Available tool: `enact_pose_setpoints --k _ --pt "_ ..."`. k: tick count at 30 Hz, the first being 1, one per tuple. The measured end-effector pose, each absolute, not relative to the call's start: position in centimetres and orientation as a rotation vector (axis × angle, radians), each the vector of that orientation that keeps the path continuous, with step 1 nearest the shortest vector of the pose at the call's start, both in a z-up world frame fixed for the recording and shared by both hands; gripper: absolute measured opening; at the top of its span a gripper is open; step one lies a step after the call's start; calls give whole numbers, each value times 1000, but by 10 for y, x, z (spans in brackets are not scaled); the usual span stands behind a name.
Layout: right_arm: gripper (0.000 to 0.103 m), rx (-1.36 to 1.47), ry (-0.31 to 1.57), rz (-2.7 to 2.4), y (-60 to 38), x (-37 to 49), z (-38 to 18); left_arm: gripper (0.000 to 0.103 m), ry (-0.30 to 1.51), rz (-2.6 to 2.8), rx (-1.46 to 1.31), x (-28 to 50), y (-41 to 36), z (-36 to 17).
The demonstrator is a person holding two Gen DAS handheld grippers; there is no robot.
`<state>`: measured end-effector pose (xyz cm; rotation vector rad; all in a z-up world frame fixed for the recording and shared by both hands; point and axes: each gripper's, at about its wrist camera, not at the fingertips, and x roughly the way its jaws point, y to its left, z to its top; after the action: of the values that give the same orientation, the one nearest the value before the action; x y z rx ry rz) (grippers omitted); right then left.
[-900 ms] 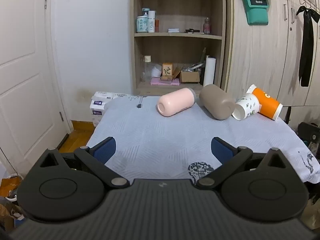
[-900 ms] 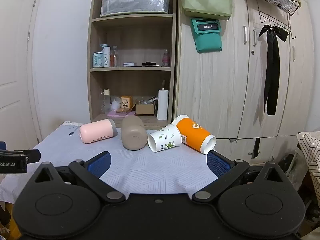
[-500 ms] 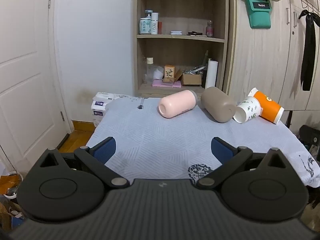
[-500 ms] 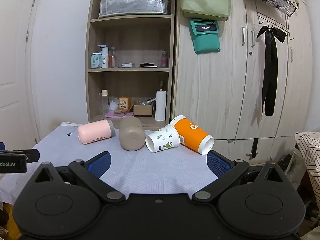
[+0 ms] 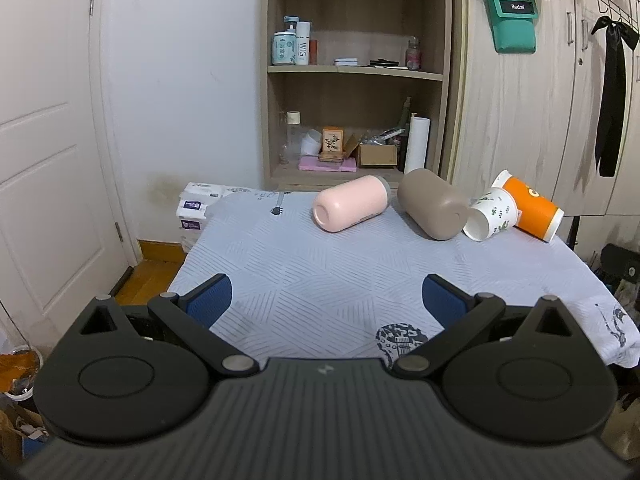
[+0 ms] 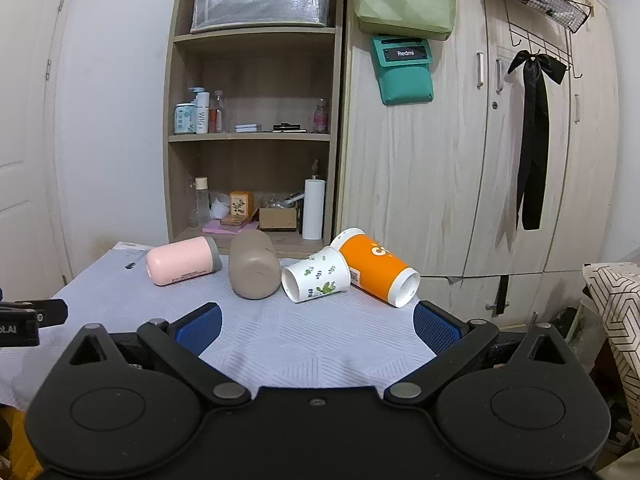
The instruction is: Flip cup upright
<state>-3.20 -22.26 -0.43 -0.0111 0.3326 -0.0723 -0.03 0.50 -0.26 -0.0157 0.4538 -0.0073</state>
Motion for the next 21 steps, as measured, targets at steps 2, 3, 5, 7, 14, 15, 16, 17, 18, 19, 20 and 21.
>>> enact_pose_setpoints --k 2,3,5,7,14,15,16,17,18,19,20,21 --pt "103 -9 334 -80 -224 -32 -5 103 455 -9 -14 0 6 -3" --pt "103 -9 335 -82 -225 -32 -5 103 458 -9 -13 0 6 -3" --pt "103 -8 334 -83 -226 -32 -4 103 467 -19 -10 1 8 -4" --pt "103 -3 336 -80 -226 -32 -5 103 471 -18 -11 1 9 -4" --pt "103 2 337 -80 -228 -35 -3 103 468 -25 -6 0 8 -3" --pt "103 3 336 -78 -228 -35 -3 103 468 -25 -5 0 7 -3" --pt "103 4 334 -74 -228 -36 -2 103 470 -27 -6 0 7 -3" --pt "103 5 334 -70 -228 -37 -2 103 474 -30 -9 0 7 -3" --pt "103 5 334 -69 -227 -36 -2 103 478 -36 -16 1 7 -3" --pt "103 3 334 -69 -227 -36 -2 103 482 -40 -26 1 8 -3" --pt "103 0 334 -68 -226 -36 -3 103 487 -39 -35 1 8 -3" --pt "103 -3 334 -68 -226 -36 -3 103 489 -39 -40 1 8 -2"
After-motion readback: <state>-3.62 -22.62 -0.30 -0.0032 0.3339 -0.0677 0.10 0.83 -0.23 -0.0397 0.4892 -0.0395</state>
